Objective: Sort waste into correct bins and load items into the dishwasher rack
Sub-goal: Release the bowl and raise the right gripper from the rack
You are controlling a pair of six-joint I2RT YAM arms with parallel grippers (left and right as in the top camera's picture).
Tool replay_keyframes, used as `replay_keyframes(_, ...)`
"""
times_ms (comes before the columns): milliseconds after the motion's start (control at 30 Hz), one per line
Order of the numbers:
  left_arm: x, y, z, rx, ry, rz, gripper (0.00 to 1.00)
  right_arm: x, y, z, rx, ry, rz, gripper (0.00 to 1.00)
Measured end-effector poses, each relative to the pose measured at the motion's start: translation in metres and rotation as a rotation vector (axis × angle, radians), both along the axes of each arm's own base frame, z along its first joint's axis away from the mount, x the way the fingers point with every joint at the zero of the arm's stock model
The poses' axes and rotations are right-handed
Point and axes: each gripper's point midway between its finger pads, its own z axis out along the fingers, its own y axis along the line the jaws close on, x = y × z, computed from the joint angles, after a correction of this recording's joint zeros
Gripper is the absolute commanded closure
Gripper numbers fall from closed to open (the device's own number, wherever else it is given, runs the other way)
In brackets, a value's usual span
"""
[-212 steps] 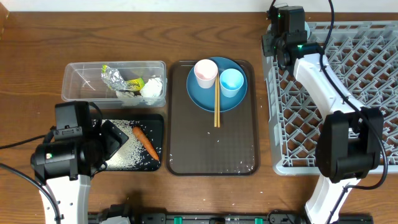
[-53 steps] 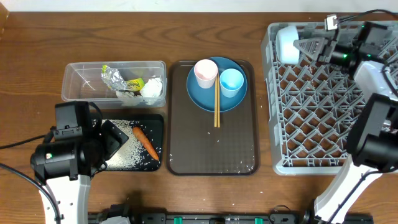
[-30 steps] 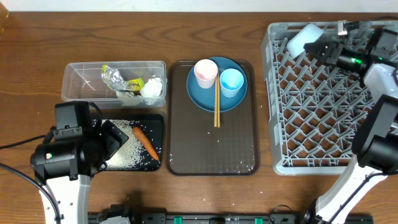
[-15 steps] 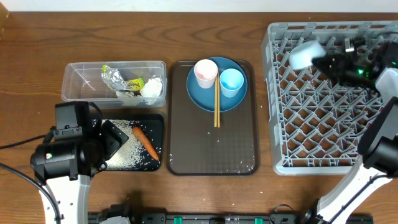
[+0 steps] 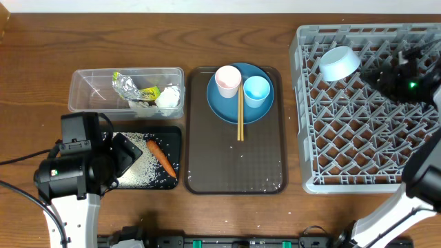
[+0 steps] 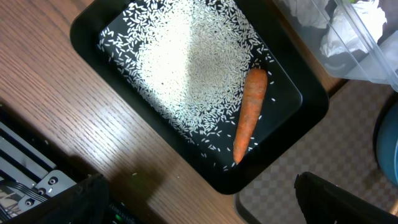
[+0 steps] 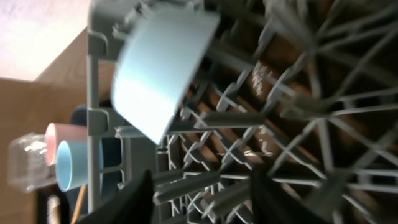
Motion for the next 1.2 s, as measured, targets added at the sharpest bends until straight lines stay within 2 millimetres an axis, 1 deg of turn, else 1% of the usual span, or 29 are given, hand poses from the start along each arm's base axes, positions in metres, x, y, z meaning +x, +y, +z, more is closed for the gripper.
replay_keyframes(67,0.0,0.0,0.0,0.0,0.0,0.0,0.02,0.0,0.0,0.022,-0.068,-0.036,-0.007,0.62)
replay_keyframes(100,0.0,0.0,0.0,0.0,0.0,0.0,0.02,-0.001,0.002,0.034,-0.102,-0.057,-0.004,0.66)
replay_keyframes(167,0.0,0.0,0.0,0.0,0.0,0.0,0.02,0.0,0.014,0.055,-0.17,-0.099,0.015,0.77)
replay_keyframes(233,0.0,0.0,0.0,0.0,0.0,0.0,0.02,0.003,0.033,0.069,-0.238,-0.131,0.056,0.84)
replay_keyframes(300,0.0,0.0,0.0,0.0,0.0,0.0,0.02,0.009,0.056,0.073,-0.318,-0.152,0.108,0.9)
replay_keyframes(333,0.0,0.0,0.0,0.0,0.0,0.0,0.02,0.012,0.068,0.071,-0.361,-0.158,0.139,0.93)
replay_keyframes(400,0.0,0.0,0.0,0.0,0.0,0.0,0.02,0.017,0.085,0.066,-0.443,-0.16,0.186,0.99)
replay_keyframes(500,0.0,0.0,0.0,0.0,0.0,0.0,0.02,0.033,0.11,0.055,-0.593,-0.179,0.237,0.99)
replay_keyframes(533,0.0,0.0,0.0,0.0,0.0,0.0,0.02,0.037,0.112,0.053,-0.621,-0.185,0.237,0.99)
replay_keyframes(633,0.0,0.0,0.0,0.0,0.0,0.0,0.02,0.053,0.114,0.038,-0.736,-0.183,0.222,0.99)
replay_keyframes(700,0.0,0.0,0.0,0.0,0.0,0.0,0.02,0.06,0.111,0.029,-0.784,-0.171,0.206,0.99)
replay_keyframes(767,0.0,0.0,0.0,0.0,0.0,0.0,0.02,0.062,0.104,0.021,-0.815,-0.148,0.191,0.99)
replay_keyframes(867,0.0,0.0,0.0,0.0,0.0,0.0,0.02,0.063,0.095,0.01,-0.851,-0.109,0.17,0.99)
replay_keyframes(1033,0.0,0.0,0.0,0.0,0.0,0.0,0.02,0.06,0.088,-0.002,-0.878,-0.066,0.16,0.99)
replay_keyframes(1133,0.0,0.0,0.0,0.0,0.0,0.0,0.02,0.054,0.078,-0.007,-0.913,-0.018,0.148,0.99)
replay_keyframes(1200,0.0,0.0,0.0,0.0,0.0,0.0,0.02,0.053,0.073,-0.006,-0.928,-0.007,0.137,0.99)
